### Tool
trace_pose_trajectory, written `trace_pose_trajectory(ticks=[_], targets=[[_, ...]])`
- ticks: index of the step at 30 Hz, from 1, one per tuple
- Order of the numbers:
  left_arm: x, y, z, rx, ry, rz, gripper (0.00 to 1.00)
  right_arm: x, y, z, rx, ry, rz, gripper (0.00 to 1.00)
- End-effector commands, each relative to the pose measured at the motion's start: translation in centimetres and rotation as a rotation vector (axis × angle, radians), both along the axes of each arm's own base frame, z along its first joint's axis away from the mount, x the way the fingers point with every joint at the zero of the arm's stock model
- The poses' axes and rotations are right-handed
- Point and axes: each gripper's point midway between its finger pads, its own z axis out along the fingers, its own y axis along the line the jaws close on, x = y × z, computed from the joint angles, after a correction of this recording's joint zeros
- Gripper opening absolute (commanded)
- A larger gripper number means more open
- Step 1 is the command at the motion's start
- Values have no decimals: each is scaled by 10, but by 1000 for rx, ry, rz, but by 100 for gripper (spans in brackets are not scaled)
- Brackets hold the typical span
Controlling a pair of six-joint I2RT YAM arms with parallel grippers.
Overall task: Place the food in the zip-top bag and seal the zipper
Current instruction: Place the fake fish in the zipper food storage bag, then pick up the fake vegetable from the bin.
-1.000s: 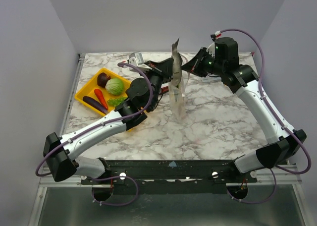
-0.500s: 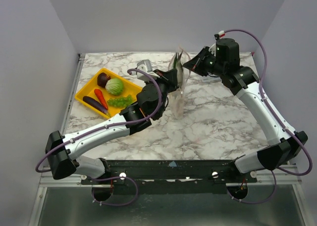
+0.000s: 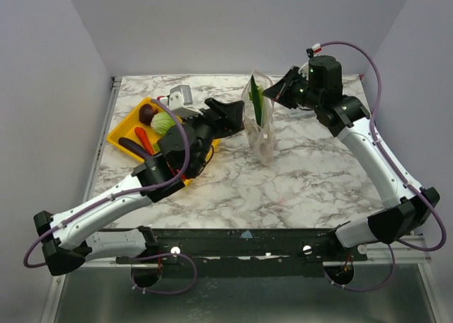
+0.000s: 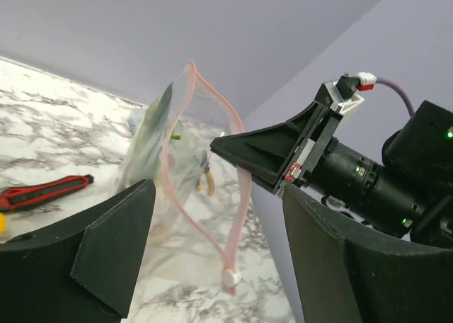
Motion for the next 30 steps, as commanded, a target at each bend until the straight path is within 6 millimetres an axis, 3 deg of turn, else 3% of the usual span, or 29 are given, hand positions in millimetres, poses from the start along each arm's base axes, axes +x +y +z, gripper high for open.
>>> trace_pose_trajectory(ticks=[1, 4, 8, 14, 26, 30], targets=[[-11, 33, -38, 264, 45, -53, 75, -6, -4, 24, -5, -95, 14, 0], [-9, 61, -71, 376, 106, -75, 75, -12, -3, 23, -28, -116, 50, 0], [-1, 117, -121, 474, 254, -9, 76, -21, -1, 20, -52, -135, 110, 0], [7, 180, -165, 504, 365, 113, 79, -30, -5, 14, -83, -155, 129, 0], [57, 231, -228, 320, 574, 272, 80, -38, -9, 11, -124, -168, 155, 0], [63, 220, -246, 344, 644, 171, 79, -40, -12, 10, -138, -175, 153, 0]])
